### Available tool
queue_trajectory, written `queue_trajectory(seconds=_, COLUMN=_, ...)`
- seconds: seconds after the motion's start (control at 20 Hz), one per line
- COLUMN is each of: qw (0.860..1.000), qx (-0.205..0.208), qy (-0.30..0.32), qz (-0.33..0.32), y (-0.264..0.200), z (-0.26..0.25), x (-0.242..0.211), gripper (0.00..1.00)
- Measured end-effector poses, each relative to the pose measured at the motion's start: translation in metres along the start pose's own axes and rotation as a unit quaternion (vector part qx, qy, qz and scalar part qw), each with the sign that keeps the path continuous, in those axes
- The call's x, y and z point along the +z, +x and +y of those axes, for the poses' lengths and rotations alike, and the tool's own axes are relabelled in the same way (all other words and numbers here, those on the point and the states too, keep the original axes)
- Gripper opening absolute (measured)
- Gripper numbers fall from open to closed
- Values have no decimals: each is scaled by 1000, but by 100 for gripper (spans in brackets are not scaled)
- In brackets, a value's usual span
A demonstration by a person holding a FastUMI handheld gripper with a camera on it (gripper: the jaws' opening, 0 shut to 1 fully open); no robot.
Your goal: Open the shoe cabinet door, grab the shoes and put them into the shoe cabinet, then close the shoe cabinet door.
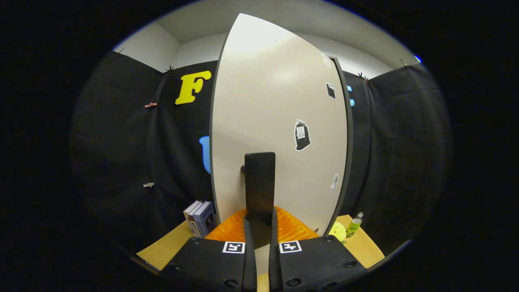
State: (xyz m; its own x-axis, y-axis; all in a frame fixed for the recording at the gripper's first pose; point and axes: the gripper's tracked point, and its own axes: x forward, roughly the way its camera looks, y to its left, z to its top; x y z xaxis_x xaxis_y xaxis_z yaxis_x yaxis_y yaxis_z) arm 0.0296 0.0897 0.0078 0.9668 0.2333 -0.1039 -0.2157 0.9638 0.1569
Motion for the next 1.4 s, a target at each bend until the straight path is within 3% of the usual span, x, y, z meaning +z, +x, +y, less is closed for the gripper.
queue_trajectory(seconds=0.75, qw=997, qx=-75, qy=4, qz=7, y=-54, z=-82, x=0, gripper=14)
queue_trajectory(seconds=1.4, qw=994, qx=-97, qy=52, qz=11, y=-78, z=-171, x=0, gripper=8)
